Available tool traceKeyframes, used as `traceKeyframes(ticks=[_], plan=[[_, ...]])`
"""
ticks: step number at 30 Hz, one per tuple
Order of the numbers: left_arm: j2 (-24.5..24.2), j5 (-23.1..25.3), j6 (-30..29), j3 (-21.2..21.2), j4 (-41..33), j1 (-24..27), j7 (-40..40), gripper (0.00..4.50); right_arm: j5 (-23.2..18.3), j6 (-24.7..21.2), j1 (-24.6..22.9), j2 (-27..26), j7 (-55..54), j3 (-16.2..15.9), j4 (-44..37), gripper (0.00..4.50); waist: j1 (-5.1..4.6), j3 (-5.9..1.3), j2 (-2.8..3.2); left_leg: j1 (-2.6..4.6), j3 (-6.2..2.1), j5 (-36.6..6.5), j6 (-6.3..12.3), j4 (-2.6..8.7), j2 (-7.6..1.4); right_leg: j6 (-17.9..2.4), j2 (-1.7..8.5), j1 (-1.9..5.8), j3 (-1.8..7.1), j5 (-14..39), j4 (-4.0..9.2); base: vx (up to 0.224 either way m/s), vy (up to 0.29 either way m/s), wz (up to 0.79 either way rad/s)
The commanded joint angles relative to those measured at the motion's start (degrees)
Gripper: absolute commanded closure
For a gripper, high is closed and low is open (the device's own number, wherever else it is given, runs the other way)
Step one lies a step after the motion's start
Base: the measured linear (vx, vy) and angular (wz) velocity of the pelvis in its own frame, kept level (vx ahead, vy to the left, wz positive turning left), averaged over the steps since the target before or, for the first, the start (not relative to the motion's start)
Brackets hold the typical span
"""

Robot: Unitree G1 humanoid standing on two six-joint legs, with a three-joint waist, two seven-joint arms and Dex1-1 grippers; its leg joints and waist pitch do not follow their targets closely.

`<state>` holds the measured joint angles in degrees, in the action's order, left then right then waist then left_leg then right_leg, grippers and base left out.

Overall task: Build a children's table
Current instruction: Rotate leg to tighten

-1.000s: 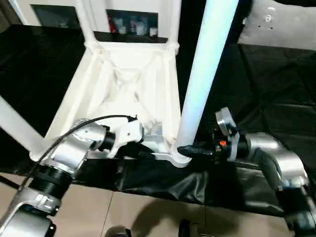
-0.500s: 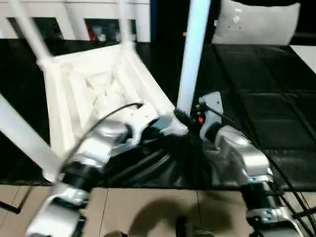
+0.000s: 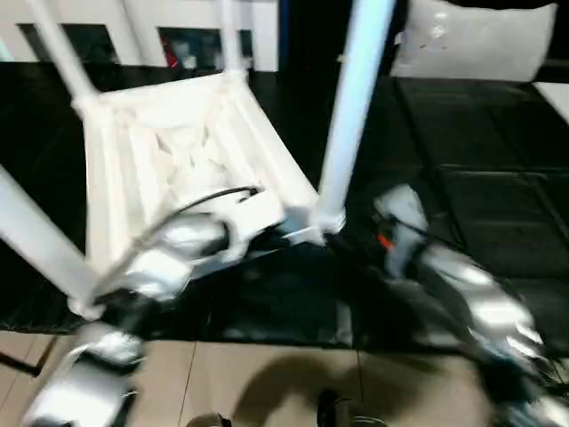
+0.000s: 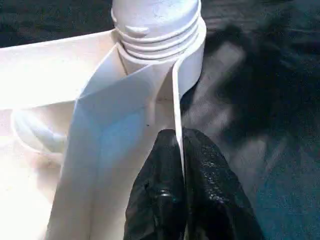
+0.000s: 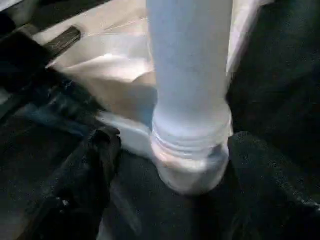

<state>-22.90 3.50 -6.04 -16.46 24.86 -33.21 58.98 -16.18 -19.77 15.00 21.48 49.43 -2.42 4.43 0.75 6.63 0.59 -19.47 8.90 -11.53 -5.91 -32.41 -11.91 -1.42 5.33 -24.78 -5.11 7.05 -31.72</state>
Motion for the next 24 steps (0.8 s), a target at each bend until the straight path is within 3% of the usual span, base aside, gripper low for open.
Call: traceKeyframes(ticks=[1,2,3,4,5,6,10,11,12,14,15,18,19,22,23,24], plan=[[-1.59,0.64,1.11,-1.58,0.10,2.85,2.73,4.50,-1.97,0.90,-1.90,2.19,5.68,-0.40,-2.74,0.30,0.75,-4.56,-1.43,-1.48,1.02,-7.64,7.53,3.16,-0.08,-12.01,2.22,4.66,2.70,15.01,2.33,0.073,-0.060,0.05],[-1.85,0.39,1.89,-1.77,-0.52,3.57,3.26,4.50,-2.14,1.48,-2.88,3.13,7.03,-0.68,-3.20,0.30,0.98,-4.48,-1.14,-1.51,1.08,-5.98,8.18,3.09,-0.25,-12.53,2.36,4.38,2.71,13.92,2.27,0.071,-0.060,0.02],[-2.80,-0.13,2.91,-2.50,-2.81,5.62,4.77,4.50,-3.29,1.73,-4.84,4.18,8.89,-0.27,-3.95,0.10,0.99,-5.05,-1.74,-1.40,1.21,-4.97,8.36,2.84,-0.14,-12.63,2.20,4.58,2.66,12.95,2.07,0.061,-0.059,0.00],[-2.80,-0.13,2.91,-2.50,-2.81,5.62,4.77,4.50,-3.29,1.73,-4.84,4.18,8.89,-0.27,-3.95,0.06,1.36,-5.38,-1.43,-1.61,1.09,-2.76,8.67,2.63,-0.16,-13.12,2.34,4.89,2.71,9.86,1.44,0.061,-0.059,0.00],[-3.28,-0.91,2.67,-2.61,-3.79,6.26,6.07,4.50,-3.54,2.24,-4.88,4.07,9.31,-0.16,-3.86,0.03,1.35,-5.30,-1.53,-1.61,1.20,-1.95,8.80,2.49,-0.03,-13.46,2.08,4.65,2.69,8.35,1.26,0.053,-0.047,0.00],[-3.54,-1.79,2.28,-3.03,-5.37,7.20,7.52,4.50,-4.21,2.59,-5.11,4.13,10.11,0.33,-3.73,0.03,1.44,-5.90,-0.91,-1.30,1.11,-1.08,8.68,2.35,-0.12,-14.15,2.13,4.93,2.59,7.38,0.90,0.000,0.000,0.00],[-3.38,-1.19,5.56,-4.52,-2.84,6.31,9.36,4.50,-3.82,4.27,-3.76,4.88,11.15,0.35,-1.10,0.03,1.59,-5.82,-0.94,-1.00,1.24,-1.82,8.73,2.43,-0.18,-14.61,1.76,4.68,2.45,8.64,1.00,0.000,0.000,0.00],[-3.12,-0.61,6.19,-5.06,-2.11,5.94,9.18,4.50,-3.67,4.52,-3.52,5.32,11.14,0.58,-0.61,0.03,1.82,-5.46,0.28,-0.71,1.19,-3.32,8.15,2.52,-0.19,-14.28,1.75,4.29,2.41,11.01,1.36,0.000,0.000,0.00],[-3.03,-0.04,6.62,-5.46,-1.46,5.50,9.07,4.50,-3.55,4.43,-3.07,5.46,10.68,0.89,-0.36,0.03,2.02,-5.28,0.09,-0.54,1.21,-6.24,6.88,2.68,-0.27,-12.97,1.73,4.37,2.38,15.19,1.86,0.000,0.000,0.00],[-2.98,0.42,6.85,-5.60,-0.70,5.07,9.22,4.50,-3.85,4.29,-2.37,5.18,9.84,1.50,-0.45,0.03,2.01,-5.25,0.25,-0.38,1.19,-7.94,5.98,2.83,-0.29,-11.99,1.72,4.34,2.42,17.89,2.19,0.000,0.000,0.00],[-2.99,0.58,6.86,-5.74,-0.55,5.06,9.34,4.50,-3.95,4.27,-2.43,5.17,9.64,1.63,-0.79,0.03,1.97,-5.40,0.04,-0.57,1.06,-8.40,5.28,2.84,-0.21,-11.12,1.73,4.57,2.42,19.06,2.17,0.000,0.000,0.00],[-3.14,0.74,6.41,-5.92,-0.81,5.25,9.37,4.50,-4.09,4.15,-2.91,5.35,10.20,1.38,-1.29,0.03,2.01,-5.72,-0.17,-0.69,0.98,-7.32,4.95,2.77,-0.20,-10.55,1.73,4.60,2.54,18.30,1.98,0.000,0.000,0.00],[-3.34,0.38,5.62,-5.78,-1.85,6.18,9.22,4.50,-3.76,3.71,-4.14,6.01,11.25,0.07,-2.14,0.03,1.96,-6.40,-0.44,-0.58,1.02,-6.69,4.96,2.59,-0.23,-10.71,1.72,4.87,2.54,17.26,1.76,0.000,0.000,0.00],[-3.39,-0.02,5.67,-5.52,-1.94,6.53,9.19,4.50,-3.42,3.48,-4.54,6.32,11.61,-0.85,-2.34,0.03,1.92,-6.57,-0.43,-0.79,1.00,-6.52,5.22,2.54,-0.16,-11.04,1.61,4.86,2.46,15.44,1.70,0.000,0.000,0.00],[-3.59,-0.25,5.79,-5.51,-2.46,7.11,9.28,4.50,-3.33,3.07,-4.91,6.58,11.88,-1.45,-2.40,0.03,2.06,-7.19,-1.23,-0.92,0.93,-5.44,5.33,2.38,-0.12,-10.96,1.78,5.22,2.49,14.49,1.21,0.000,0.000,0.00],[-3.59,-0.25,5.79,-5.51,-2.46,7.11,9.28,4.50,-3.33,3.07,-4.91,6.58,11.88,-1.45,-2.40,0.03,2.08,-7.08,-0.99,-0.94,0.95,-5.23,5.45,2.44,-0.17,-10.96,1.78,5.05,2.49,14.47,1.33,0.000,0.000,0.00]])
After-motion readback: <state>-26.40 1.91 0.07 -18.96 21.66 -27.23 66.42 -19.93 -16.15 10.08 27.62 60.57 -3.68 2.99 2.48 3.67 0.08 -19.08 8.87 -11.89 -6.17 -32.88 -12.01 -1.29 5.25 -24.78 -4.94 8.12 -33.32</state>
